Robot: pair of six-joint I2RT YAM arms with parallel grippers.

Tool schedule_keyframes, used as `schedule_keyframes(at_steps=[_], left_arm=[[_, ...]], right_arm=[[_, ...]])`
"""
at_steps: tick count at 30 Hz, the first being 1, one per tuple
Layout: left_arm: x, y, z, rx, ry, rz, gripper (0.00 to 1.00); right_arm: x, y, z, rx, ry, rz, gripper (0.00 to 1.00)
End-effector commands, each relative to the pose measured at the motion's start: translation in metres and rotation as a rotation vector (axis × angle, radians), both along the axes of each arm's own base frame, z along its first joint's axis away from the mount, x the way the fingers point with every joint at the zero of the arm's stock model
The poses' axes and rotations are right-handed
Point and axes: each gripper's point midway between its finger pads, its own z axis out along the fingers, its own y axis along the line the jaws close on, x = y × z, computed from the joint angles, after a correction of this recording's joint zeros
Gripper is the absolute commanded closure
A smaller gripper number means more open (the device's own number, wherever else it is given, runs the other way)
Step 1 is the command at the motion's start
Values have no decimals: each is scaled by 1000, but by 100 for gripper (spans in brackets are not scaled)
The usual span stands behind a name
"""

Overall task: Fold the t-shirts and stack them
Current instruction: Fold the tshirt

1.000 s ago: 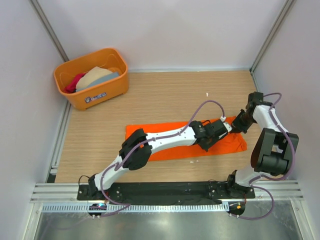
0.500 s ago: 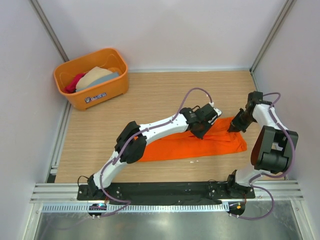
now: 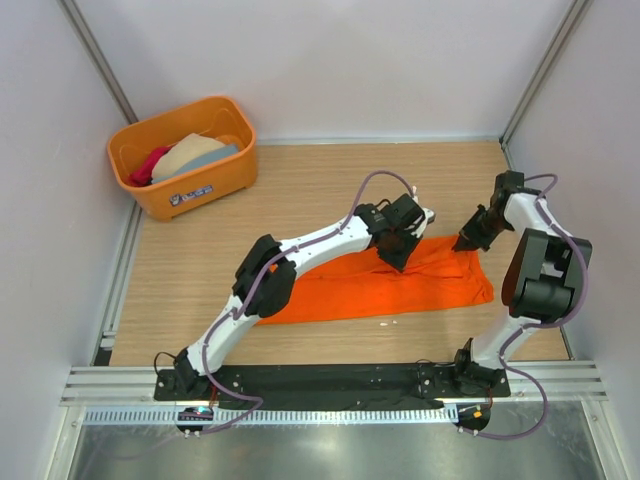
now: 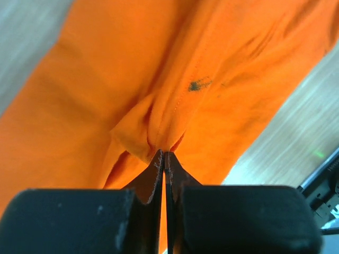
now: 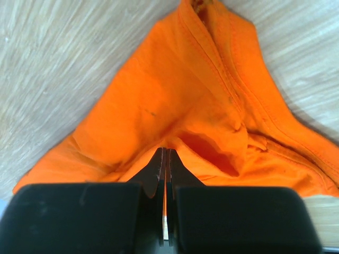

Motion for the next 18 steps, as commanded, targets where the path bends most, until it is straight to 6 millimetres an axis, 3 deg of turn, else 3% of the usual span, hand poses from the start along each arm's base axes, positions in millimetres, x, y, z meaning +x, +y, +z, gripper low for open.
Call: schedule_keyframes(at_steps=[1, 7, 13, 18], left_arm=[[-11, -18, 12, -78, 46, -43, 98], [-7, -16, 13, -73, 35, -13, 97], [18, -5, 17, -62, 6, 90, 95], [37, 8, 8, -53, 44, 171, 94]], right_arm=[[22, -1, 9, 12, -57, 6, 98], [36, 7, 8, 22, -69, 37, 95], [47, 4, 7, 17, -71, 39, 93], [52, 4, 1, 19, -66, 50, 90]])
